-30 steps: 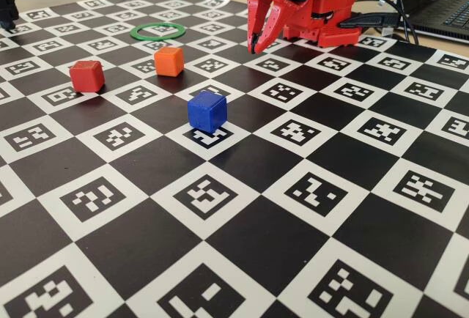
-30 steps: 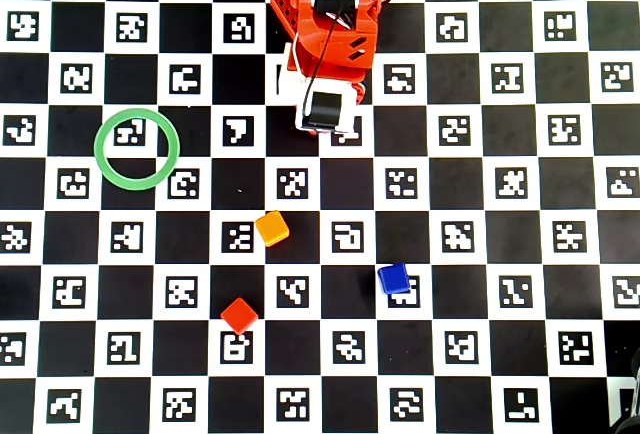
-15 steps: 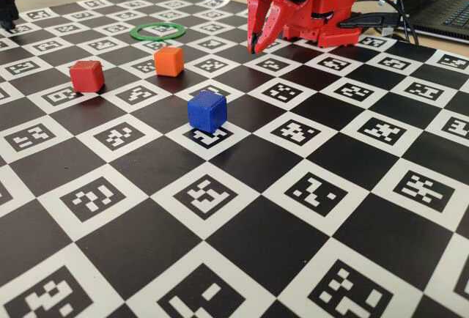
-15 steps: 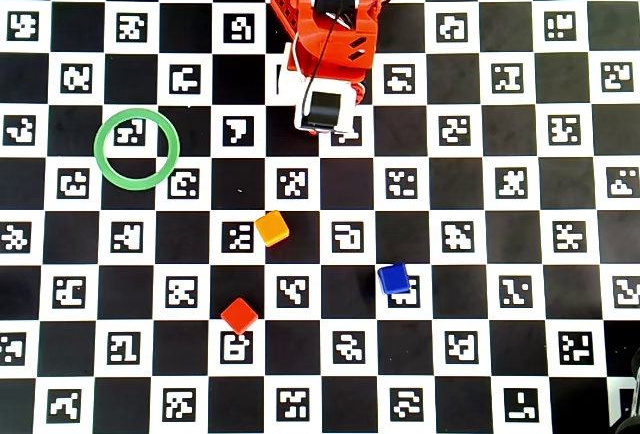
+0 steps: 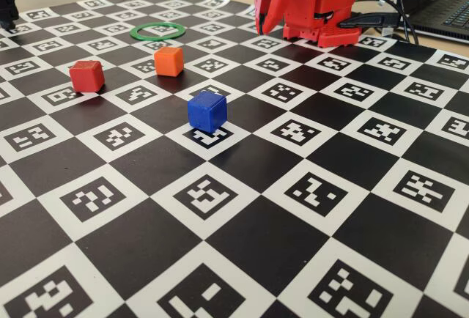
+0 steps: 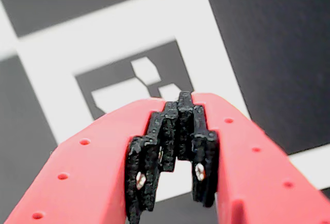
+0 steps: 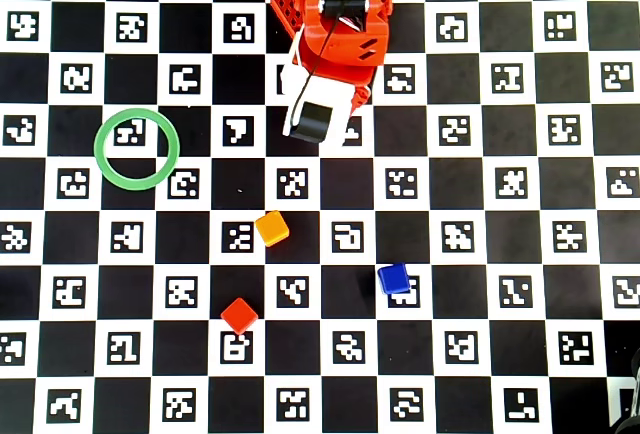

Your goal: Grab the red cube then put it in the green circle then put the blue cube on top and finally the orange cube on top

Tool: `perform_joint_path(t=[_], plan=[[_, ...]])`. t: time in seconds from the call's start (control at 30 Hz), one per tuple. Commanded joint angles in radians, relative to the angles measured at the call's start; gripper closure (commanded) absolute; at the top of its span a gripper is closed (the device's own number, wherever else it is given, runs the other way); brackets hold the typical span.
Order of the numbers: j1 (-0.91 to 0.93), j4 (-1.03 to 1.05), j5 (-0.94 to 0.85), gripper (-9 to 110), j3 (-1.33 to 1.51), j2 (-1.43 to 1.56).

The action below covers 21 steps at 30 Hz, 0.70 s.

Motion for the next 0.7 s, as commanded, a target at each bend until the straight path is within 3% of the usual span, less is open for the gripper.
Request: perform_joint_path(t=[0.0,0.4,0.67], plan=[[0.023,0.031,0.071,107,-0.308,-0.176],[0.207,0.261,0.120,101,-0.974,-0.733],[0.247,0.325,0.229,93,-1.183,-0.908]])
